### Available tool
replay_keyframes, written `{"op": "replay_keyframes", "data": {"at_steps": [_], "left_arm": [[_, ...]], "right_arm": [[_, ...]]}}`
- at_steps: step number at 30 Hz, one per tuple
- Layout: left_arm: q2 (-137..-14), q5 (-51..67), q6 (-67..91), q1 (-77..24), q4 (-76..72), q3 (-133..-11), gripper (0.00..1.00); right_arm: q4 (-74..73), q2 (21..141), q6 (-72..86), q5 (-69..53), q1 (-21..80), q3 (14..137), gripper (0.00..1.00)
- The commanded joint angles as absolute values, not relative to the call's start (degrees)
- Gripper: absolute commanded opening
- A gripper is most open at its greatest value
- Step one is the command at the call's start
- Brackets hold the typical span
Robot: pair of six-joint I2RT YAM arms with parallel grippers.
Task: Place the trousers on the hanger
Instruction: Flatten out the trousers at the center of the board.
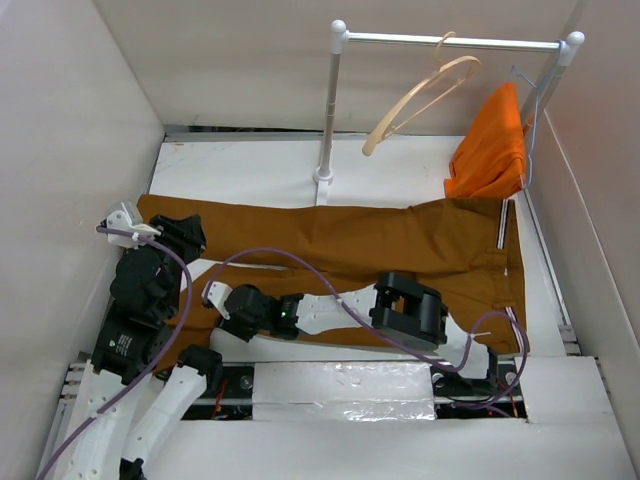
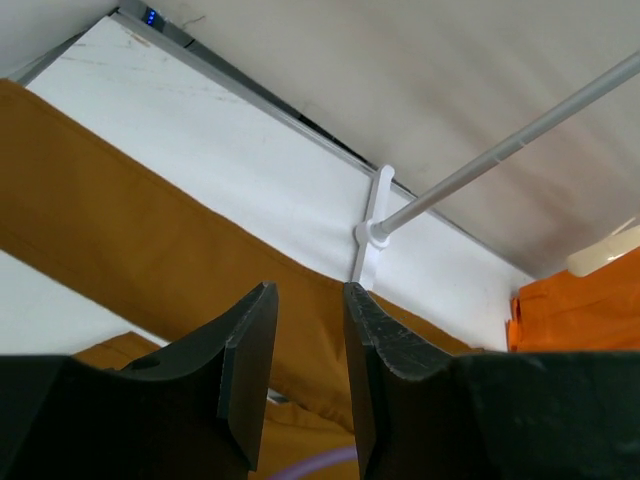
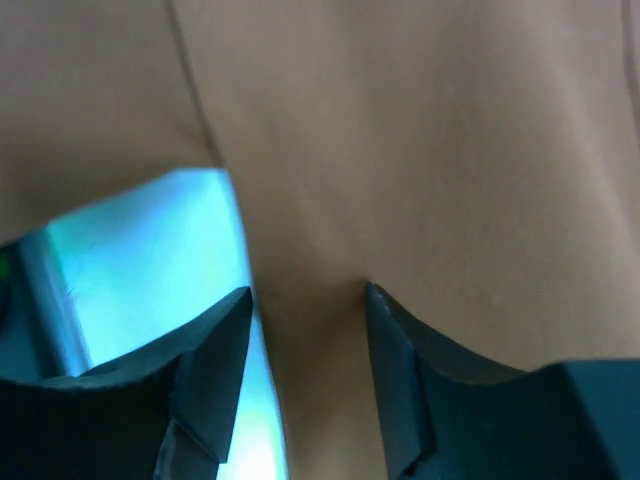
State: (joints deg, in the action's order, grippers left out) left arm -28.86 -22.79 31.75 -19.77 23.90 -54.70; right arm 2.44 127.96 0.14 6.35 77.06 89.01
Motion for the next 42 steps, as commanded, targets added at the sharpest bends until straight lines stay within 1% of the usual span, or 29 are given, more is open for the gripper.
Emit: {"op": "replay_keyframes", "data": {"at_steps": [1,2,3,5,7,8,10,11,12,13,14,17,20,21,23,24,26,28,32,34,39,40,42], "left_arm": [[-27.4,-23.4,30.4,-19.7,24.5,-52.8,0.3],[-27.2,-23.2,30.6,-19.7,24.5,-52.3,0.3],[-26.9,-23.0,31.0,-19.7,24.5,-51.3,0.3],[-26.9,-22.2,31.6,-19.7,24.5,-50.4,0.3],[-27.2,-21.8,32.6,-19.7,24.3,-49.0,0.3],[-27.3,-21.5,32.8,-19.7,23.9,-48.6,0.3],[-28.2,-21.3,33.7,-19.7,23.6,-47.5,0.3],[-28.6,-20.7,34.0,-19.7,22.9,-47.1,0.3],[-29.7,-20.1,34.4,-19.7,22.4,-46.3,0.3],[-30.3,-19.6,35.1,-19.7,21.9,-45.8,0.3],[-30.8,-18.0,35.6,-19.7,20.9,-45.4,0.31],[-33.2,-15.1,37.5,-19.7,18.5,-42.5,0.3],[-35.0,-12.1,38.8,-19.7,15.6,-38.9,0.3],[-35.9,-11.9,39.4,-19.7,15.3,-37.8,0.31],[-36.6,-11.7,39.9,-19.7,14.8,-37.0,0.31],[-37.1,-11.5,40.2,-19.7,14.4,-36.0,0.31],[-37.7,-11.3,40.5,-19.7,13.9,-34.8,0.32],[-39.0,-12.3,41.2,-19.7,14.6,-32.9,0.32],[-39.6,-14.6,46.1,-19.7,15.9,-28.5,0.34],[-38.9,-15.1,47.4,-19.7,15.3,-25.3,0.39],[-40.7,-19.2,53.2,-19.7,16.4,-22.5,0.4],[-40.5,-19.2,53.3,-19.7,16.3,-22.2,0.41],[-39.2,-20.8,55.0,-19.7,16.3,-22.1,0.49]], "right_arm": [[-1.7,129.2,-1.8,11.9,77.3,92.9,0.46],[-1.6,129.1,-1.6,12.6,77.3,92.9,0.23],[-1.6,128.9,-1.1,13.4,77.3,92.8,0.16],[-1.5,126.4,-0.5,15.2,77.3,92.6,0.0],[-0.2,122.5,-0.4,14.3,77.3,89.4,0.0],[4.4,117.4,-0.4,14.0,77.3,87.6,0.0],[7.3,111.9,-0.2,12.6,75.0,83.6,0.0],[9.6,109.1,1.7,11.7,74.0,79.6,0.0],[10.9,103.9,2.8,11.0,73.0,77.3,0.0],[13.4,101.4,3.2,9.4,70.8,74.9,0.0],[14.5,99.1,3.5,8.6,69.6,70.3,0.0],[15.6,91.8,5.3,6.9,65.5,63.4,0.0],[17.7,84.6,7.6,7.7,62.2,52.0,0.0],[18.6,82.6,9.8,8.0,61.4,44.9,0.0],[20.8,77.2,12.3,8.3,59.1,37.9,0.0],[21.4,75.7,14.7,8.6,58.5,32.0,0.0],[20.9,71.9,16.6,8.8,57.9,27.8,0.0],[19.3,70.6,17.4,8.0,57.3,25.1,0.0],[12.2,70.8,17.8,9.4,57.3,26.5,0.0],[10.0,70.5,18.7,11.2,57.3,26.5,0.0],[11.3,66.7,20.0,11.5,56.7,21.8,0.0],[11.5,66.2,19.9,11.1,56.1,21.5,0.0],[12.1,65.2,19.2,10.5,55.5,21.1,0.0]]}}
